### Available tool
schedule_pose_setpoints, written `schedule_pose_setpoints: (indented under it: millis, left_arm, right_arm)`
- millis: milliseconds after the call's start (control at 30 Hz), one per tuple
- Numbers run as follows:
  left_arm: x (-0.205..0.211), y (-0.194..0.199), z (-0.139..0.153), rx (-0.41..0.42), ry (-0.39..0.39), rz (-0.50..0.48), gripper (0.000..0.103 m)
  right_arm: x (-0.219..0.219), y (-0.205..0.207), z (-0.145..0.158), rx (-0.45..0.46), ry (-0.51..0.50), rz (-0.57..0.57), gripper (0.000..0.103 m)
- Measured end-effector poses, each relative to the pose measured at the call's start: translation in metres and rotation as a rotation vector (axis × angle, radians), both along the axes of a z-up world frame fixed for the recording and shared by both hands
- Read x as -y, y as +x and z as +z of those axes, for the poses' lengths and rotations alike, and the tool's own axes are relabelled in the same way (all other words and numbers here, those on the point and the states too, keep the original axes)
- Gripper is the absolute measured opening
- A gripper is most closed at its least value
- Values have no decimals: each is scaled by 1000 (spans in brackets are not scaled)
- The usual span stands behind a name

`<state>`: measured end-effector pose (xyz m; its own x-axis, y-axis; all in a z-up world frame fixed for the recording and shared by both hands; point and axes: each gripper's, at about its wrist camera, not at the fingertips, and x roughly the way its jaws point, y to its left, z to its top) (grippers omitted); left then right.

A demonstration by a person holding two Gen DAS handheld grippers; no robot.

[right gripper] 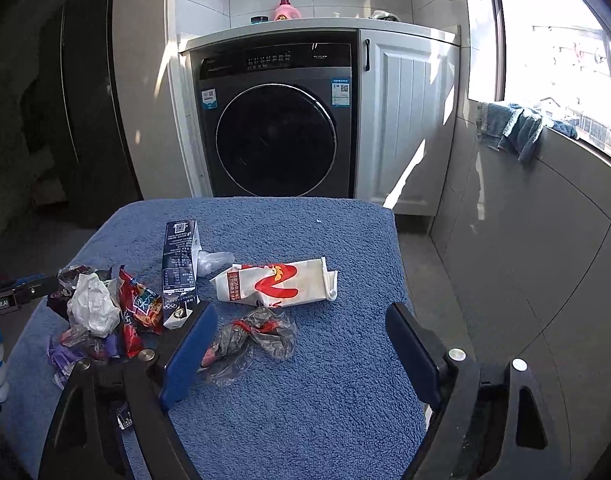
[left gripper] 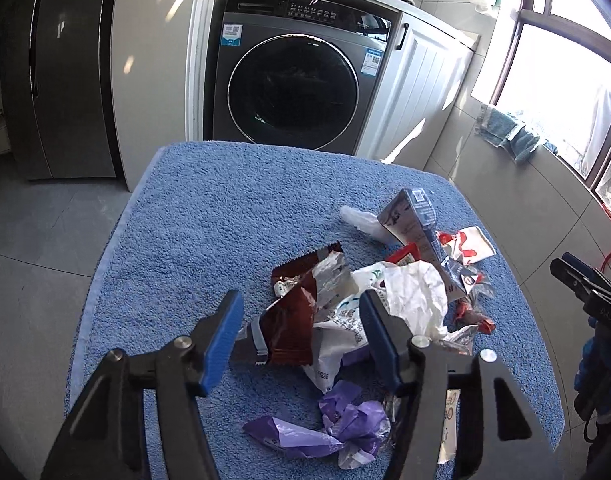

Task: Collect trash
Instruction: 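Grasp the red snack bag with left tool while right grasps white paper bag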

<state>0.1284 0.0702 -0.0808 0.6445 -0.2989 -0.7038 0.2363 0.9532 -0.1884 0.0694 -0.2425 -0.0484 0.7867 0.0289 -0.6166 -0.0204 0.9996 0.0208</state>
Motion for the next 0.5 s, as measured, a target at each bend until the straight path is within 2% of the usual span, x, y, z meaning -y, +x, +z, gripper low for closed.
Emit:
schedule_pose_setpoints:
  millis: [100,200,400,433,500]
  left_arm:
    - [2,6,-8,-13,37,-24,58]
    - [2,13,-18,-39,42,-38,58]
    - [-10,31,-33,-78,52,-12,54]
    - [-13,33,-35,-84,46,-7,52]
    - [-17,38,-38,-95,27,-6,42]
  right_arm:
    - [0,19,-9,-28,15,21,85]
    - [2,39,-18,-53,38,36,85]
    - [10,71,-36,-107,67,36,85]
    - [10,75,-38,-111,63,41,85]
    - [9,83,-40,-118,50,51,85]
